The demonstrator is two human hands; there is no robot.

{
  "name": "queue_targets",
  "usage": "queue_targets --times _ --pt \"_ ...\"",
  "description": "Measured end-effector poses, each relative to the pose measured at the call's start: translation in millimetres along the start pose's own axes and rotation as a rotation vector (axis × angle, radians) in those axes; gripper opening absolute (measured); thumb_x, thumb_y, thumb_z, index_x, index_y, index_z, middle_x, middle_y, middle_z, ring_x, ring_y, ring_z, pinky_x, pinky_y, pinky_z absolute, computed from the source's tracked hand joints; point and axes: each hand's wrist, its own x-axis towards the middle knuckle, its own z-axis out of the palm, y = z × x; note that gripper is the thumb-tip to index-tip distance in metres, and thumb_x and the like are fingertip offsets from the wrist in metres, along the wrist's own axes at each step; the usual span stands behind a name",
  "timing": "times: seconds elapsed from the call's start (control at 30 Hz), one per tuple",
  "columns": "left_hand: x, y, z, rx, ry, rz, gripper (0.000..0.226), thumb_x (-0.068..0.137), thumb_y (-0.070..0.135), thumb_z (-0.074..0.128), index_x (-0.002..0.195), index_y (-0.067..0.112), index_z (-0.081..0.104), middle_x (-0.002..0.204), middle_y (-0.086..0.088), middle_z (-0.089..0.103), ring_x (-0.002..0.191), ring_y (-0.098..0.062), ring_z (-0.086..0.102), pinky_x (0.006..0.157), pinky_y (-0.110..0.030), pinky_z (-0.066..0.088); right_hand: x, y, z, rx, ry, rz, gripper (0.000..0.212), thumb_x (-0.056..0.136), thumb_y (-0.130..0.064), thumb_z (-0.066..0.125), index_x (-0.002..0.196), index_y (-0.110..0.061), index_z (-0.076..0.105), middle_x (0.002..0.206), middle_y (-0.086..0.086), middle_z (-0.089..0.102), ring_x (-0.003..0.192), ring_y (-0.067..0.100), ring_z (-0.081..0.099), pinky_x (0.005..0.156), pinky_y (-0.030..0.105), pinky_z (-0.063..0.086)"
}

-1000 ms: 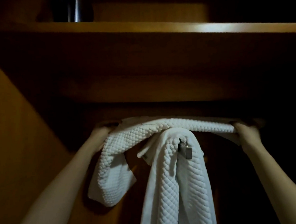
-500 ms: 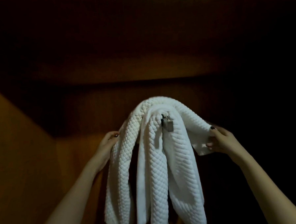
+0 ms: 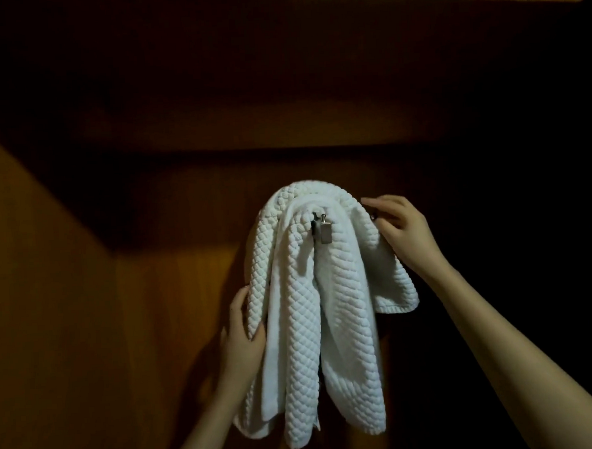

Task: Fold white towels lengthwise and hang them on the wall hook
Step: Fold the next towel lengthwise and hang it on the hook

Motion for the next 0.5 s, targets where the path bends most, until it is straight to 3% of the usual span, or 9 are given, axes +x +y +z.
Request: queue_targets --times 0.07,0.23,0.37,0.43,0.5 --pt "8.4 1.6 -7.3 -0.024 0.047 0.021 0.063 0.093 0.013 0.06 0.116 0.067 0.037 0.111 0.041 0.052 0.103 0.006 0.056 0.085 -0.032 0.05 9.7 4.5 1.1 0.036 -0.041 -0.013 0.042 0.093 -0.004 0.053 0.121 -0.034 0.064 0.128 -0.003 0.051 0.119 0.007 0.049 0.099 0.022 0.043" --pt "37.8 -12.5 -30.8 0.118 0.106 0.138 0.056 0.087 0.004 0.065 0.12 0.045 0.047 0.116 0.024 0.056 0.107 -0.017 0.06 0.085 -0.04 0.053 32.5 10.0 9.0 0.041 -0.149 -0.099 0.043 0.093 -0.013 0.057 0.124 -0.042 0.06 0.129 -0.007 0.053 0.119 0.005 0.05 0.096 0.021 0.041" --pt "50.6 -13.4 -37.3 0.171 -0.001 0.211 0.062 0.085 0.021 0.07 0.125 0.057 0.039 0.119 0.042 0.049 0.106 0.013 0.054 0.078 -0.006 0.045 49.3 4.2 21.4 0.035 -0.209 -0.19 0.042 0.094 -0.023 0.061 0.134 -0.035 0.054 0.122 -0.013 0.059 0.112 0.003 0.054 0.091 0.015 0.041" --pt "52.2 -11.6 -34.8 0.198 -0.051 0.217 0.061 0.086 0.032 0.068 0.129 0.06 0.035 0.123 0.045 0.045 0.109 0.017 0.05 0.08 -0.006 0.044 55.3 3.0 24.6 0.0 -0.21 -0.233 0.041 0.094 -0.025 0.06 0.135 -0.03 0.054 0.122 -0.015 0.059 0.113 0.005 0.054 0.091 0.017 0.041" --pt "52.6 -9.4 -29.1 0.254 -0.072 0.222 0.059 0.087 0.039 0.065 0.13 0.062 0.033 0.128 0.043 0.042 0.112 0.01 0.05 0.084 -0.019 0.047 58.5 4.3 24.7 -0.027 -0.195 -0.281 0.04 0.095 -0.025 0.059 0.134 -0.027 0.056 0.12 -0.011 0.061 0.111 0.01 0.056 0.091 0.024 0.044"
